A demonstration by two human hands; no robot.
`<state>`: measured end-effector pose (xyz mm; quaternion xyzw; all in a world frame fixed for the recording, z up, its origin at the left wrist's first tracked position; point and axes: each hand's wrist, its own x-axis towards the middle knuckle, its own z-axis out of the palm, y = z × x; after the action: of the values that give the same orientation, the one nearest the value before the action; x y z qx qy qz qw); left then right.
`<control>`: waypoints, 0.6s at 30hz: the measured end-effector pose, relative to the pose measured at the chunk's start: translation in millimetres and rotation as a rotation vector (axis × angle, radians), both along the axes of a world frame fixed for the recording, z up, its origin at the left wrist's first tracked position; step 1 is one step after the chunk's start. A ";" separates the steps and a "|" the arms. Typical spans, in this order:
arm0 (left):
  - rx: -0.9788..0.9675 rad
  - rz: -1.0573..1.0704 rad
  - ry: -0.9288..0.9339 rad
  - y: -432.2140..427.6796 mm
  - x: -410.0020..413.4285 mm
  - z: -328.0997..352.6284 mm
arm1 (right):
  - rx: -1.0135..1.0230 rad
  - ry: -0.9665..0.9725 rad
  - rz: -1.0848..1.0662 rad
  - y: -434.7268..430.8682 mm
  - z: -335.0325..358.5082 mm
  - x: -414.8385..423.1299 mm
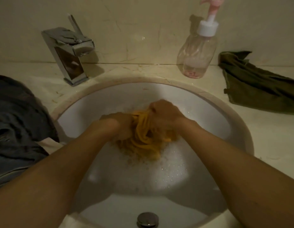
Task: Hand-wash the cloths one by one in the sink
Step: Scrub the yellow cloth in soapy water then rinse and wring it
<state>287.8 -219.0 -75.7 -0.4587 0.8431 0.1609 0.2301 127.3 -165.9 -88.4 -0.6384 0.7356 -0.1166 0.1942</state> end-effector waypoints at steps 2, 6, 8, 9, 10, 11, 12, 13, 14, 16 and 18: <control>0.027 0.150 0.185 7.3 -8.1 10.6 | -0.137 -0.194 -0.103 -1.4 10.4 -5.1; 0.116 0.637 0.853 14.1 -24.6 25.6 | -0.305 -0.651 -0.344 -1.8 16.4 -11.2; 0.259 0.835 1.134 19.4 -28.0 30.0 | -0.362 -0.759 -0.465 -1.6 18.5 -6.1; 0.250 0.842 1.233 20.9 -30.5 31.6 | -0.382 -0.762 -0.516 -0.1 22.5 0.5; 0.186 0.819 1.285 22.7 -31.6 33.5 | -0.399 -0.779 -0.564 2.6 27.6 9.4; 0.090 0.771 1.334 24.5 -31.2 34.4 | -0.411 -0.822 -0.586 6.9 33.9 19.8; 0.009 0.748 1.367 23.9 -29.9 33.7 | -0.424 -0.864 -0.574 13.3 39.7 31.2; -0.010 0.747 1.389 22.3 -27.5 33.9 | -0.428 -0.905 -0.535 20.2 43.2 43.1; -0.001 0.754 1.401 18.8 -23.9 32.0 | -0.420 -0.937 -0.484 28.4 45.4 56.7; 0.032 0.731 1.386 15.0 -13.9 27.5 | -0.386 -0.929 -0.415 38.4 44.9 75.7; 0.026 0.684 1.357 16.8 -12.1 24.3 | -0.393 -0.851 -0.450 36.0 44.8 74.2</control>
<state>275.7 -202.2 -51.4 -0.4924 0.6084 0.4801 -0.3961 201.6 -129.9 -43.6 -0.3849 0.6750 -0.5405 0.3227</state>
